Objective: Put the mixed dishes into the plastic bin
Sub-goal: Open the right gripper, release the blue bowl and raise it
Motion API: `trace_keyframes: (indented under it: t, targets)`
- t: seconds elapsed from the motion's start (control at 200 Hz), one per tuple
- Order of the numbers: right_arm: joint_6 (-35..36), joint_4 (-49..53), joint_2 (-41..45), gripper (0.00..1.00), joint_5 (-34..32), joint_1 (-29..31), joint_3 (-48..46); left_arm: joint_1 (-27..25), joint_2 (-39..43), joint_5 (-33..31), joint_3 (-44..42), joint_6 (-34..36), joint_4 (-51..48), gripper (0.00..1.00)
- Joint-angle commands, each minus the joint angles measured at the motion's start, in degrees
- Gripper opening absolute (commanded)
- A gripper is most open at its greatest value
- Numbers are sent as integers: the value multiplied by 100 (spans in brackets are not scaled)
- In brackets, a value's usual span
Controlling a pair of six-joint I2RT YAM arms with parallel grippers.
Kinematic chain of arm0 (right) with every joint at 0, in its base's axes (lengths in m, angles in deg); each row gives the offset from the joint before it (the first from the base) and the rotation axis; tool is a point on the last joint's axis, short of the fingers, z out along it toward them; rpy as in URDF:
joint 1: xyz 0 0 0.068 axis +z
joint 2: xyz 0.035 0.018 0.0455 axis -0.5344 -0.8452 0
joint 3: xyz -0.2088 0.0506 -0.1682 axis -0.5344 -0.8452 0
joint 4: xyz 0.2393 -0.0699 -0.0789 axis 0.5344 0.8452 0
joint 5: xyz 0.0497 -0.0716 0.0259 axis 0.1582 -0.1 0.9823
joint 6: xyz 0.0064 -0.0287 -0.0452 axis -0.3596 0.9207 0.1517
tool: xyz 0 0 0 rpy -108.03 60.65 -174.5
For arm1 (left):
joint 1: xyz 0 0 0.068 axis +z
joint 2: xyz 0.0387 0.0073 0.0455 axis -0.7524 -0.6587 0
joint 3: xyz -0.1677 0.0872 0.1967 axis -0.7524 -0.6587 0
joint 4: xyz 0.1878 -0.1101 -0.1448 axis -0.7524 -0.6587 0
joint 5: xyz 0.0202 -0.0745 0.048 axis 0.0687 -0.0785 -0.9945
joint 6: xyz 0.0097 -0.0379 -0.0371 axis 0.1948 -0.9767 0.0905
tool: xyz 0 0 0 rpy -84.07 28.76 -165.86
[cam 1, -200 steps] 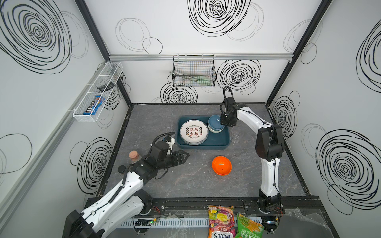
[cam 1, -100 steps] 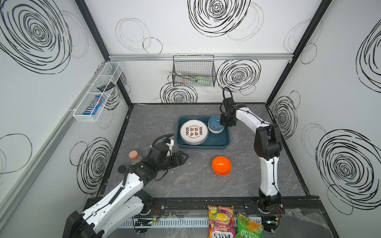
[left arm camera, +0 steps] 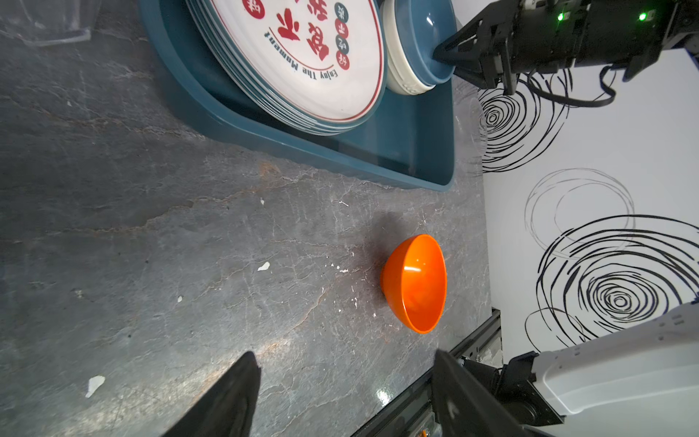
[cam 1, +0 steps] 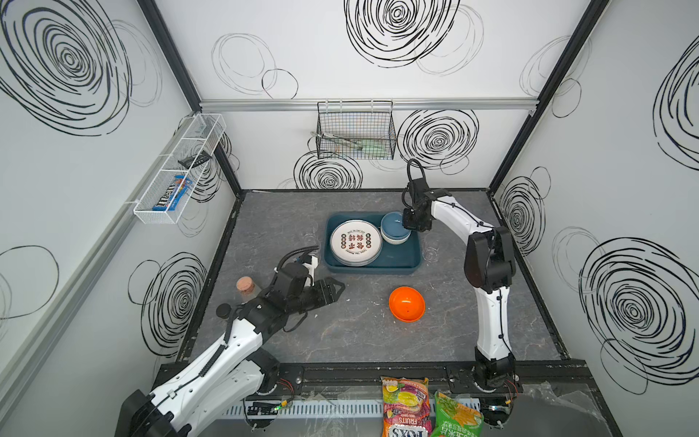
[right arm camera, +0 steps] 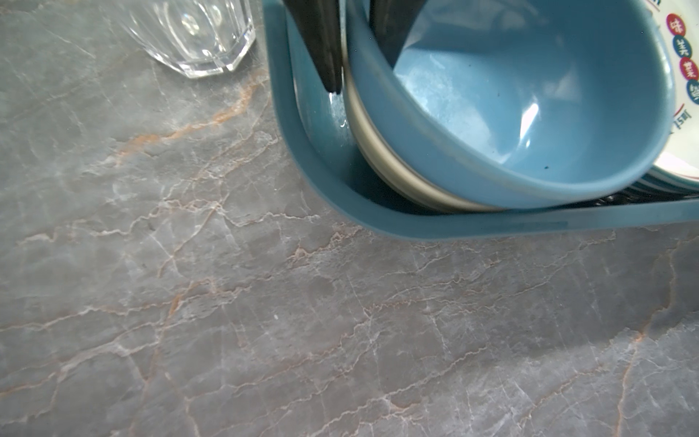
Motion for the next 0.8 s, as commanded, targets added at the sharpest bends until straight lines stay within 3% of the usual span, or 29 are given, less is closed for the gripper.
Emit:
trace_keyframes:
  t: [0.0,0.4,0.795]
  targets:
    - [-23,189,-94,20,-32,62,179,56,101,61,-71,-60,258,76]
    - [-47,214,410,35,-79,88,107,63,127,78,-55,-87,268,76]
    - [-73,216,1241,38,-101,118,-327,42,69,70,106,-16,179,77]
